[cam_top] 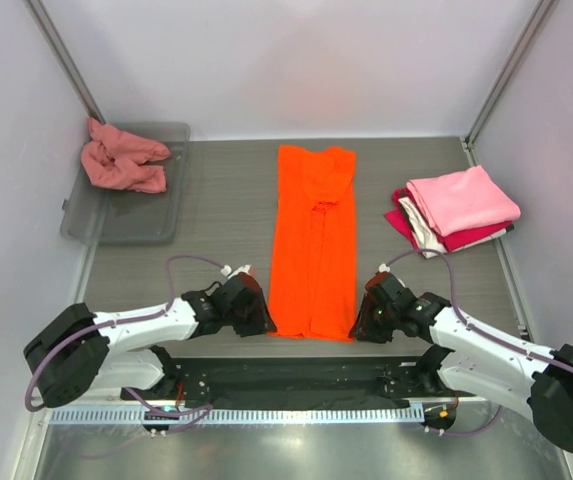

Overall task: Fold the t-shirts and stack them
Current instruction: Fold the tshirt

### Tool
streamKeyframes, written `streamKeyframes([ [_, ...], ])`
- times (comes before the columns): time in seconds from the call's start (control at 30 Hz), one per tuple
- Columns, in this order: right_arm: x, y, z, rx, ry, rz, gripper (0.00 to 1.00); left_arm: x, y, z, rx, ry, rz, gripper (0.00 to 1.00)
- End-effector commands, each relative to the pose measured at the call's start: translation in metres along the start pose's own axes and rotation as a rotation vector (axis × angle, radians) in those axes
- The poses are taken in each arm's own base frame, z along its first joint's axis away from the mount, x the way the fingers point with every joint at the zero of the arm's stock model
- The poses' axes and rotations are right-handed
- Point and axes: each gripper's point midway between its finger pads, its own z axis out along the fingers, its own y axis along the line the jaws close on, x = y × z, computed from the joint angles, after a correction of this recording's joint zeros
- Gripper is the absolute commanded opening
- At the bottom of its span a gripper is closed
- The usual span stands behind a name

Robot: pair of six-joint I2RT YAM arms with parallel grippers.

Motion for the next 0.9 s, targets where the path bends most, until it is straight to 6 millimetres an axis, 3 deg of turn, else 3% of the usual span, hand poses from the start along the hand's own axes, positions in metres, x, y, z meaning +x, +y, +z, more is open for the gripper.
streamKeyframes([
  [0.0,0.003,0.006,0.002,-0.031,0.012,0.007,0.32,0.003,-0.012,0.003,0.051,0.020,-0.013,0.35],
  [0.07,0.006,0.007,0.002,-0.038,0.028,0.007,0.29,0.005,-0.011,0.005,0.047,0.034,-0.019,0.29],
  [0.27,0.007,0.008,0.001,-0.049,0.027,0.009,0.19,0.011,-0.005,0.010,0.027,0.061,-0.025,0.25],
  [0.33,0.006,0.009,0.001,-0.054,0.026,0.006,0.11,0.012,-0.005,0.011,0.027,0.066,-0.023,0.18],
  [0.37,0.006,0.010,0.000,-0.058,0.026,0.006,0.01,0.012,-0.005,0.010,0.029,0.066,-0.023,0.07],
  [0.4,0.005,0.011,-0.002,-0.063,0.022,0.003,0.01,0.013,-0.007,0.009,0.034,0.070,-0.020,0.00],
  [0.6,-0.018,0.027,-0.030,-0.092,-0.085,-0.014,0.01,0.004,-0.017,-0.008,0.037,0.059,0.015,0.00],
  [0.73,-0.055,0.042,-0.052,-0.061,-0.231,-0.070,0.01,-0.021,-0.045,-0.025,0.136,0.061,0.006,0.00],
  [0.77,-0.067,0.052,-0.062,-0.068,-0.269,-0.100,0.01,-0.035,-0.056,-0.028,0.176,0.037,-0.004,0.00],
  [0.8,-0.078,0.049,-0.060,-0.012,-0.299,-0.109,0.01,-0.053,-0.056,-0.029,0.191,0.009,-0.033,0.00],
  [0.83,-0.091,0.058,-0.068,-0.013,-0.338,-0.119,0.01,-0.066,-0.061,-0.031,0.208,-0.012,-0.041,0.00],
  [0.87,-0.103,0.057,-0.070,0.015,-0.368,-0.138,0.01,-0.083,-0.074,-0.034,0.231,-0.041,-0.015,0.00],
])
